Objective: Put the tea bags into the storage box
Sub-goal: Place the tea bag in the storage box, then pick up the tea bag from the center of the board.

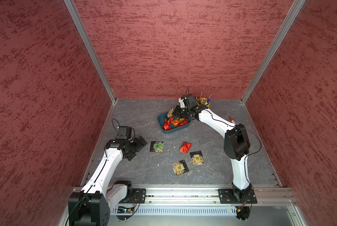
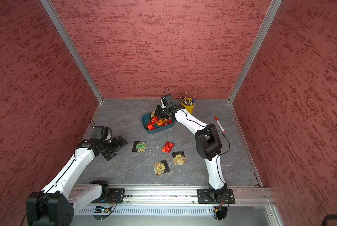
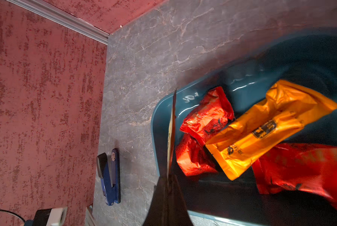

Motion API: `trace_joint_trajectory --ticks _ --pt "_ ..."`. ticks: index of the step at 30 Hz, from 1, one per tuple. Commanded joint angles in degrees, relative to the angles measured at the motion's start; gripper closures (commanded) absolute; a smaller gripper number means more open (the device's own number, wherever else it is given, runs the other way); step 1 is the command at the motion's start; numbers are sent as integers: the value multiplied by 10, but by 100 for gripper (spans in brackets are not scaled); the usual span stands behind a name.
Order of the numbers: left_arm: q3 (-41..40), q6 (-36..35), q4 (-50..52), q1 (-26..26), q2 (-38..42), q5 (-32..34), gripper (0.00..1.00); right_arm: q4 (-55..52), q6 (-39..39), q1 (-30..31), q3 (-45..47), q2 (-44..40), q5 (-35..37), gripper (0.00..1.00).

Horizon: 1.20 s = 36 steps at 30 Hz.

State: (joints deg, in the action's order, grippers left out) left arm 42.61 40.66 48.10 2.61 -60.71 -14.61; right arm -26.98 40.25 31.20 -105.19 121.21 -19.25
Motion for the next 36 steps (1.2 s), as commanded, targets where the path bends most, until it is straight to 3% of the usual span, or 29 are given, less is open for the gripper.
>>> trace_joint_trajectory --ticks 1,3,6,8,17,22,25,27,29,36 --pt "4 1 -20 8 -11 7 0 -42 4 -5 -9 11 5 93" --pt "13 -4 -25 13 -25 7 0 -48 6 -5 -5 8 15 83" --pt "29 -14 -31 22 -55 10 0 -61 6 -5 3 -9 45 51" --pt "40 -19 -38 28 -76 10 0 -73 1 -5 8 -23 69 42" --pt "67 -33 -72 49 -142 17 0 -96 -11 11 63 -116 120 35" --pt "69 -40 -94 59 -184 8 7 -78 30 65 133 -170 140 35" --pt "66 -44 -105 61 -201 7 20 -38 69 114 193 -186 149 35" --pt "62 -44 -115 62 -206 11 38 0 102 138 232 -183 143 35" --pt "61 -46 -119 62 -211 16 50 27 125 159 257 -172 137 35" --pt "75 -54 -129 63 -254 7 81 115 182 194 302 -128 116 36"
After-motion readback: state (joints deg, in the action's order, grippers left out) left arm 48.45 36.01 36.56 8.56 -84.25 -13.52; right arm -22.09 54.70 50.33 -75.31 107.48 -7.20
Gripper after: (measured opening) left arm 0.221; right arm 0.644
